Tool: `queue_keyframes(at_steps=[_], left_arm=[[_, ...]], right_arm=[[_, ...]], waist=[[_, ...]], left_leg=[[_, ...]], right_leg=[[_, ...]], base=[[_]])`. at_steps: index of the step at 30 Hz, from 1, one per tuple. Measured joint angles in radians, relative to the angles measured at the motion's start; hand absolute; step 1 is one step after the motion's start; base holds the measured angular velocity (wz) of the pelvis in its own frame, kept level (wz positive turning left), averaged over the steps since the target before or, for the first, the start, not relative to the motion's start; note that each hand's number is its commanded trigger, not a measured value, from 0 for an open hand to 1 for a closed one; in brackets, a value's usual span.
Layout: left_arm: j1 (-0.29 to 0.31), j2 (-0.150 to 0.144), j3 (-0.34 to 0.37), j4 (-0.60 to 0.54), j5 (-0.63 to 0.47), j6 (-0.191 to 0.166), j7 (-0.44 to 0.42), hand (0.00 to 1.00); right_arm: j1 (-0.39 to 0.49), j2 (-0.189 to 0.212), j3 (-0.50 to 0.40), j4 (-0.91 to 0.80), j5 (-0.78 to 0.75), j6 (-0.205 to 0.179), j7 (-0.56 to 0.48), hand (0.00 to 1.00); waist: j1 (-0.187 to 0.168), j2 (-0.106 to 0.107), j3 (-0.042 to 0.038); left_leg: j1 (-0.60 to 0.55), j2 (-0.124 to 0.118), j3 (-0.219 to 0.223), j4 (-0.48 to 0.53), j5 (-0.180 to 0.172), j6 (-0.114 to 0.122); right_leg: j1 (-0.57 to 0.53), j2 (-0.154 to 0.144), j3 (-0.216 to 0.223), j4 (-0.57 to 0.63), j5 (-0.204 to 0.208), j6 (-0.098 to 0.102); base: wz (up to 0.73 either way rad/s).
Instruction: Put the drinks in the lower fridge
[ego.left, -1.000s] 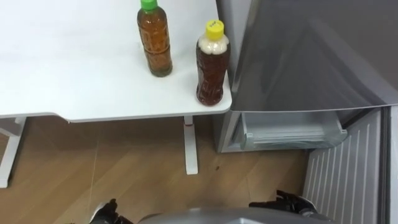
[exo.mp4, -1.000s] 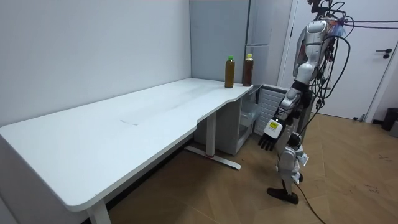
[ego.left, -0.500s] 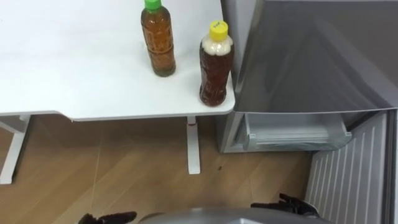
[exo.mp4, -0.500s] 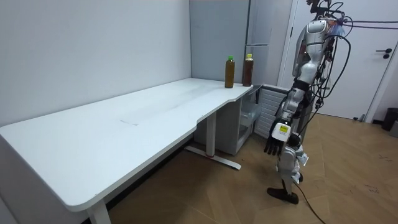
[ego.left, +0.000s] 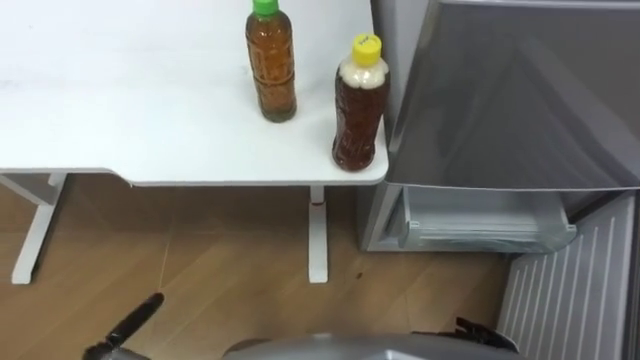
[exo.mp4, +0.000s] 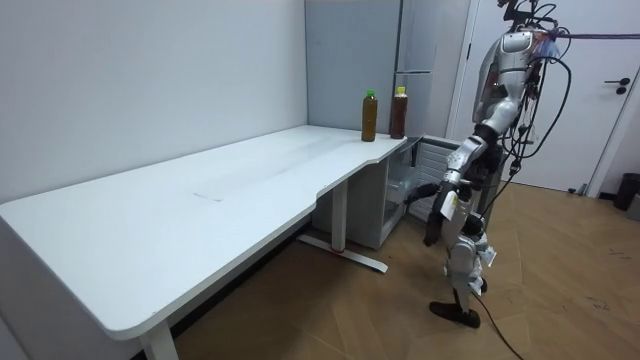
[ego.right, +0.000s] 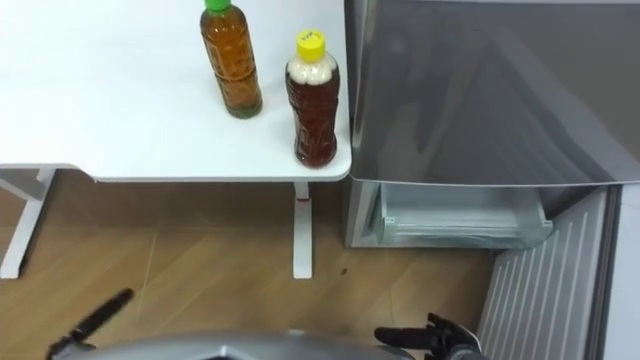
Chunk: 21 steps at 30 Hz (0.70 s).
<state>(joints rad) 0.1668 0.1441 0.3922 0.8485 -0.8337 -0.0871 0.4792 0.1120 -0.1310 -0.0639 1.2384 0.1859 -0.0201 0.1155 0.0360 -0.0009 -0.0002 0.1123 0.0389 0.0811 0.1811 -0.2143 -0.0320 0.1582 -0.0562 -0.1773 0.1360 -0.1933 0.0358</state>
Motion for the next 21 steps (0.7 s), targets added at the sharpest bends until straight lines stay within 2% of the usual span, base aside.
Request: queue_keyframes(at_steps=[2, 6, 9, 13, 15, 19, 21], left_arm=[[0.003, 0.000, -0.001, -0.063, 0.000, -0.013, 0.054, 0.00], [0.001, 0.001, -0.001, -0.178, 0.004, -0.073, 0.142, 0.00], [0.000, 0.009, -0.006, -0.264, 0.010, -0.105, 0.211, 0.00], [0.001, 0.016, -0.013, -0.366, 0.123, -0.120, 0.257, 0.00], [0.000, 0.021, -0.011, -0.454, 0.187, -0.124, 0.285, 0.00], [-0.001, 0.028, -0.009, -0.574, 0.280, -0.146, 0.300, 0.00], [-0.001, 0.029, -0.002, -0.688, 0.321, -0.145, 0.319, 0.00]], right_arm=[[0.008, 0.000, 0.000, -0.008, 0.003, 0.000, -0.007, 0.00], [0.031, 0.000, 0.000, -0.065, -0.008, -0.007, -0.009, 0.00], [0.035, 0.000, 0.000, -0.074, -0.038, -0.010, -0.011, 0.00], [0.044, 0.000, 0.000, -0.082, -0.041, -0.010, -0.011, 0.00], [0.046, 0.000, 0.000, -0.085, -0.043, -0.011, -0.009, 0.00], [0.048, 0.000, 0.000, -0.084, -0.037, -0.014, -0.006, 0.00], [0.049, 0.000, -0.003, -0.082, -0.044, -0.016, -0.005, 0.00]], waist=[[0.000, 0.001, -0.0004], [0.002, 0.005, -0.0037], [-0.004, 0.007, -0.0048], [-0.001, 0.006, -0.0051], [-0.001, 0.006, -0.0051], [-0.001, 0.005, -0.0053], [-0.003, 0.002, -0.0046]], left_leg=[[-0.002, 0.000, -0.001, 0.000, 0.000, 0.000], [-0.002, 0.000, -0.001, 0.001, 0.000, 0.000], [-0.004, 0.000, -0.003, 0.002, 0.000, 0.000], [-0.002, 0.000, -0.004, 0.002, 0.000, 0.000], [0.001, 0.000, -0.005, 0.004, 0.000, 0.000], [0.004, 0.000, -0.009, 0.002, 0.000, 0.000], [0.001, 0.000, -0.014, 0.004, 0.000, 0.000]], right_leg=[[-0.002, 0.000, 0.000, 0.000, 0.000, 0.000], [-0.007, 0.000, -0.001, 0.001, 0.000, -0.001], [-0.007, 0.000, -0.002, 0.002, 0.001, -0.001], [-0.006, 0.000, -0.002, 0.003, 0.001, -0.001], [-0.002, 0.000, -0.004, 0.003, 0.001, -0.001], [0.000, 0.000, -0.005, 0.005, 0.001, -0.001], [0.000, 0.000, -0.007, 0.002, 0.001, -0.001]], base=[[0.00], [0.00], [0.00], [0.00], [0.00], [0.00], [0.00]])
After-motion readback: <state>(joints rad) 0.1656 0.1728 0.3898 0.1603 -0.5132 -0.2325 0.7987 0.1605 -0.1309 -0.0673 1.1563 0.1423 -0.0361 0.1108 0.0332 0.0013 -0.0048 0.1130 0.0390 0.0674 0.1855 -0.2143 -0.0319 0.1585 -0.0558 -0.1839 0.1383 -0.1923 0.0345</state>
